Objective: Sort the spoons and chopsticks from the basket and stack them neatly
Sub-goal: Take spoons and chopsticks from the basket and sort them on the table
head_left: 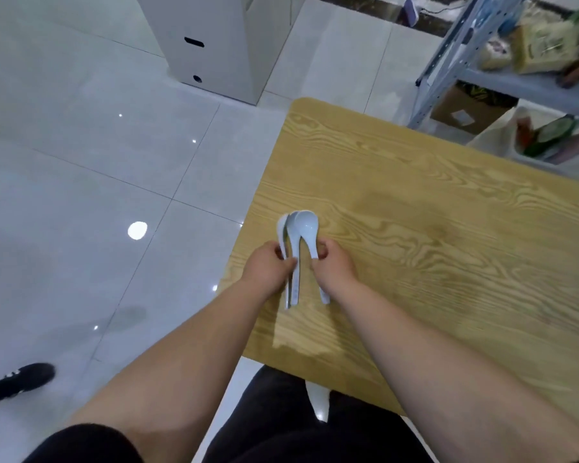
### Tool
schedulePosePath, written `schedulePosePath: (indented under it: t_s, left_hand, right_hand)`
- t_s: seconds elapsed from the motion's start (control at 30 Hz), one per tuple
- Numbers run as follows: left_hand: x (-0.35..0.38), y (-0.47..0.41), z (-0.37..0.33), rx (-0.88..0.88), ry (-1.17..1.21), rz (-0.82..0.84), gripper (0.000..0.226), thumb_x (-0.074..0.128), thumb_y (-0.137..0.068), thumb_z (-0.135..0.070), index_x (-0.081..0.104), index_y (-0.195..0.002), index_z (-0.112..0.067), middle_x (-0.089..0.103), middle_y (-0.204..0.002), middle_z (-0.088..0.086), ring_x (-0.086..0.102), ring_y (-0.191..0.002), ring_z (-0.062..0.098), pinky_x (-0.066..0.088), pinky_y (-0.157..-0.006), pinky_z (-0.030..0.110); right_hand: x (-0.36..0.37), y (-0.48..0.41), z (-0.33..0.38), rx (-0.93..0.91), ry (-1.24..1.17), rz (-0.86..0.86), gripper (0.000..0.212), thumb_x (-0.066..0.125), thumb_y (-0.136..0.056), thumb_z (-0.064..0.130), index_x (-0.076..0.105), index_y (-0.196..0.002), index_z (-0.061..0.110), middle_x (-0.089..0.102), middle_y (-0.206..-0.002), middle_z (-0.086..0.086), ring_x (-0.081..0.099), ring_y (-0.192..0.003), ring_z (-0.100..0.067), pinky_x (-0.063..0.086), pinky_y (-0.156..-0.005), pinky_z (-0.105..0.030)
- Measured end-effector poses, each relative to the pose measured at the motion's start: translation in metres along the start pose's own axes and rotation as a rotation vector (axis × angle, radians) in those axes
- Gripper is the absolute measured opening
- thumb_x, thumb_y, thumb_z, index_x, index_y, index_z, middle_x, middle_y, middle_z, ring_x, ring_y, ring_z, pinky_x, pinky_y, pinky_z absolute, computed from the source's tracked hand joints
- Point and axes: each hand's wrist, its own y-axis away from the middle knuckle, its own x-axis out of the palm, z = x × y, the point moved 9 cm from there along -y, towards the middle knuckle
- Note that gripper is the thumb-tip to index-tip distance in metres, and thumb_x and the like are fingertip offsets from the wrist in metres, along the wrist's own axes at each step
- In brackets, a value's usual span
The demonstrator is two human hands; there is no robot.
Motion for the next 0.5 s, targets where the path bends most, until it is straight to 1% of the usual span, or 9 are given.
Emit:
schedulePosePath:
  t_s: [0.07,0.13,0.17,0.2,0.23,0.3,0.37,0.43,0.5]
  left_hand:
    - [-0.005,0.006,-0.001,0.081,0.0,-0.082,0.031,0.069,-0.083,-0.021,0.055,-0.111,-0.017,0.06,-0.099,-0.001,0.063,-0.085,0.016,0.046,-0.063,0.027]
    - [-0.006,0.011,0.002,0.132,-0.027,-0.135,0.047,0.068,-0.082,-0.018,0.048,-0.125,-0.018,0.053,-0.11,0.003,0.061,-0.088,0.017,0.052,-0.072,0.032]
    - [-0.005,0.013,0.003,0.147,-0.066,-0.139,0.053,0.067,-0.083,-0.017,0.045,-0.131,-0.019,0.051,-0.111,0.002,0.06,-0.091,0.019,0.053,-0.078,0.035]
    - [-0.003,0.013,0.003,0.182,-0.1,-0.134,0.052,0.064,-0.083,-0.016,0.045,-0.132,-0.021,0.052,-0.108,0.001,0.06,-0.091,0.021,0.054,-0.081,0.039]
    - [0.0,0.013,0.002,0.215,-0.128,-0.12,0.045,0.061,-0.082,-0.018,0.048,-0.125,-0.024,0.056,-0.101,0.0,0.061,-0.088,0.022,0.055,-0.08,0.043]
    - [0.005,0.011,0.0,0.257,-0.182,-0.077,0.027,0.054,-0.08,-0.026,0.052,-0.107,-0.03,0.06,-0.087,-0.003,0.06,-0.079,0.019,0.055,-0.072,0.045]
    - [0.007,0.011,0.001,0.273,-0.237,-0.036,0.026,0.051,-0.078,-0.035,0.053,-0.103,-0.033,0.061,-0.083,-0.005,0.06,-0.078,0.02,0.055,-0.072,0.044]
    - [0.002,0.021,-0.004,0.267,-0.247,-0.027,0.032,0.053,-0.08,-0.037,0.057,-0.112,-0.034,0.063,-0.095,-0.006,0.062,-0.092,0.022,0.055,-0.079,0.042]
    - [-0.002,0.042,-0.013,0.26,-0.194,-0.011,0.044,0.058,-0.087,-0.03,0.056,-0.131,-0.032,0.061,-0.116,-0.011,0.06,-0.108,0.012,0.051,-0.09,0.033]
  right_hand:
    - [0.001,0.004,0.001,-0.044,0.063,-0.02,0.042,0.05,-0.09,0.006,0.057,-0.13,0.02,0.063,-0.115,-0.004,0.06,-0.099,-0.025,0.04,-0.075,-0.027]
    - [0.004,0.007,-0.002,-0.043,0.105,-0.015,0.047,0.048,-0.089,0.006,0.056,-0.132,0.022,0.056,-0.122,-0.007,0.057,-0.108,-0.028,0.044,-0.083,-0.031]
    - [0.006,0.008,-0.003,-0.036,0.119,-0.001,0.049,0.047,-0.089,0.007,0.055,-0.134,0.024,0.052,-0.125,-0.008,0.055,-0.112,-0.029,0.047,-0.088,-0.034]
    - [0.007,0.008,-0.004,-0.037,0.132,0.016,0.05,0.048,-0.089,0.008,0.054,-0.136,0.023,0.05,-0.127,-0.01,0.053,-0.115,-0.03,0.048,-0.094,-0.036]
    - [0.008,0.007,-0.005,-0.038,0.142,0.037,0.049,0.049,-0.089,0.008,0.054,-0.136,0.021,0.048,-0.129,-0.012,0.051,-0.118,-0.031,0.046,-0.097,-0.034]
    - [0.007,0.008,-0.005,-0.042,0.138,0.079,0.046,0.053,-0.09,0.008,0.054,-0.136,0.014,0.05,-0.132,-0.014,0.051,-0.121,-0.03,0.042,-0.097,-0.031]
    - [0.002,0.012,-0.007,-0.053,0.099,0.111,0.047,0.056,-0.09,0.011,0.055,-0.137,0.015,0.056,-0.135,-0.01,0.056,-0.119,-0.026,0.044,-0.093,-0.03]
    - [-0.009,0.024,-0.014,-0.058,0.063,0.122,0.051,0.059,-0.091,0.019,0.052,-0.142,0.022,0.056,-0.138,-0.005,0.057,-0.121,-0.02,0.044,-0.091,-0.027]
    - [-0.027,0.045,-0.025,-0.076,0.0,0.119,0.045,0.061,-0.093,0.024,0.056,-0.137,0.025,0.061,-0.128,0.002,0.059,-0.112,-0.012,0.041,-0.088,-0.024]
